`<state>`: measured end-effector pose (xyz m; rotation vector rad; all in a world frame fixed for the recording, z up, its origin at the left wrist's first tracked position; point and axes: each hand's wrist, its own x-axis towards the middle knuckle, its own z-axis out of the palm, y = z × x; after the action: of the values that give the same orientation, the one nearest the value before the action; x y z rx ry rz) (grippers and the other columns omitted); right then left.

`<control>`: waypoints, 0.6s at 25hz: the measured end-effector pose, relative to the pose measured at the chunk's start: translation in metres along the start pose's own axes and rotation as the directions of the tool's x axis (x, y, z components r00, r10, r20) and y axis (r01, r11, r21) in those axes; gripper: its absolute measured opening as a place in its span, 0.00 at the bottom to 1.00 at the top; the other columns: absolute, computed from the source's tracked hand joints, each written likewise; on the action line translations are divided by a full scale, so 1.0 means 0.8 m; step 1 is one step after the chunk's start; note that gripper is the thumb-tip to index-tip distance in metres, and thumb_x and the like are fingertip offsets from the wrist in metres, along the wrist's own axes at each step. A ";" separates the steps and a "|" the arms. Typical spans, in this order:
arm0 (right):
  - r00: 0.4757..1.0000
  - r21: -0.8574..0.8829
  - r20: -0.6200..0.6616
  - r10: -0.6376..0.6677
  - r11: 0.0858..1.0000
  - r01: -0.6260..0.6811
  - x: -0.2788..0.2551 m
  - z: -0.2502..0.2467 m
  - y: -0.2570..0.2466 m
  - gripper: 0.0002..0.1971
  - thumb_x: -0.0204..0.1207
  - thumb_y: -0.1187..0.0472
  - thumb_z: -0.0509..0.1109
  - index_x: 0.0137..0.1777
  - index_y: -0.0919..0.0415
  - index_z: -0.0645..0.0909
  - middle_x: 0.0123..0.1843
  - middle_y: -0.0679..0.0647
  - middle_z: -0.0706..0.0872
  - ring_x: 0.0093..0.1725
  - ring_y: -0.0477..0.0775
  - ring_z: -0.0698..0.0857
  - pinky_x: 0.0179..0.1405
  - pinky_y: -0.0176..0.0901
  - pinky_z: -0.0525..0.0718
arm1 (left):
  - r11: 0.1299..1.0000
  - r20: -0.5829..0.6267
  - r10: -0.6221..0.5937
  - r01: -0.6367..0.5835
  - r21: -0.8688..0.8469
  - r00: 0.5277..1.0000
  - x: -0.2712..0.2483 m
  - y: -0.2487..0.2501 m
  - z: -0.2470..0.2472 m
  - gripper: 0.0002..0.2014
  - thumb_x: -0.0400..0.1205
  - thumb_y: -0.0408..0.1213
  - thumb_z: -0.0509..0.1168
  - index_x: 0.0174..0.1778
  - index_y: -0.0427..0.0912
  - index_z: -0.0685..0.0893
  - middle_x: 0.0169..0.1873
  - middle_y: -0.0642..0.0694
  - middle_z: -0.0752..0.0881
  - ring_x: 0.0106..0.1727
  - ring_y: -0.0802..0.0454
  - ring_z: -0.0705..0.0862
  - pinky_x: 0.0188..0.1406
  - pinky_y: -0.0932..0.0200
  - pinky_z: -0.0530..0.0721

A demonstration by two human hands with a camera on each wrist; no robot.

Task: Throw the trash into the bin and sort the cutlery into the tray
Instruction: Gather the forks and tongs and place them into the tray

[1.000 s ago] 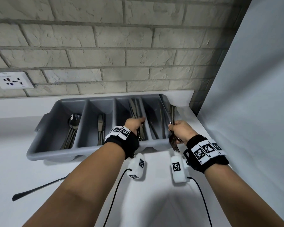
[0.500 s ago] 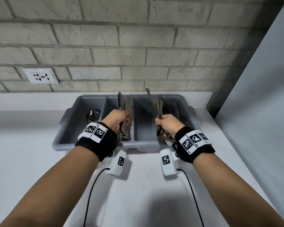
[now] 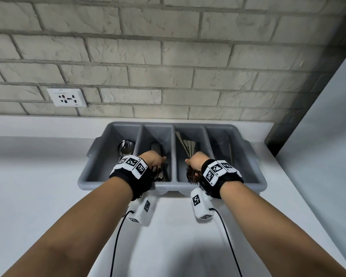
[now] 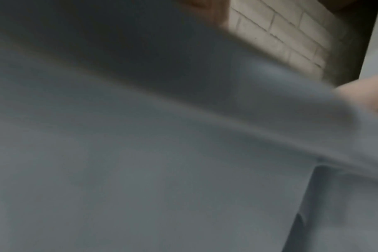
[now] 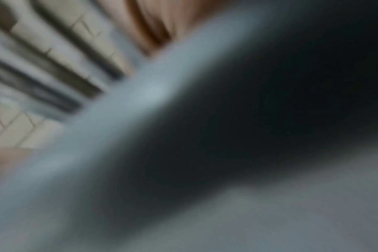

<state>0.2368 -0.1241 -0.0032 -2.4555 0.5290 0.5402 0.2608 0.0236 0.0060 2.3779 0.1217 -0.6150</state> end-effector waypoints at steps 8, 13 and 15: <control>0.999 -0.093 0.022 -0.040 0.995 0.042 0.006 0.016 0.010 0.20 0.83 0.66 0.53 0.72 0.73 0.71 0.74 0.67 0.75 0.71 0.61 0.77 0.66 0.38 0.76 | 0.997 -0.021 0.051 -0.052 -0.055 0.999 -0.003 -0.005 -0.012 0.18 0.81 0.40 0.64 0.61 0.31 0.82 0.65 0.36 0.82 0.64 0.40 0.81 0.58 0.55 0.79; 0.980 0.175 -0.184 -0.076 0.979 0.109 -0.022 0.019 0.008 0.22 0.76 0.65 0.65 0.71 0.66 0.74 0.70 0.63 0.81 0.67 0.63 0.82 0.70 0.50 0.79 | 0.984 -0.049 0.157 -0.161 -0.073 0.986 -0.048 -0.018 -0.028 0.21 0.81 0.38 0.64 0.70 0.37 0.78 0.68 0.39 0.81 0.68 0.42 0.79 0.67 0.54 0.76; 0.944 0.160 -0.278 -0.177 0.961 0.227 -0.051 0.019 0.007 0.20 0.77 0.62 0.66 0.70 0.62 0.76 0.67 0.60 0.82 0.64 0.59 0.82 0.69 0.44 0.77 | 0.980 -0.039 0.197 -0.198 -0.025 0.980 -0.071 -0.030 -0.037 0.19 0.80 0.39 0.66 0.67 0.40 0.80 0.60 0.40 0.84 0.59 0.44 0.83 0.63 0.54 0.80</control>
<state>0.1958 -0.1089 0.0022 -2.3716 0.4022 0.0762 0.2167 0.0651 0.0381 2.3374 -0.0886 -0.4728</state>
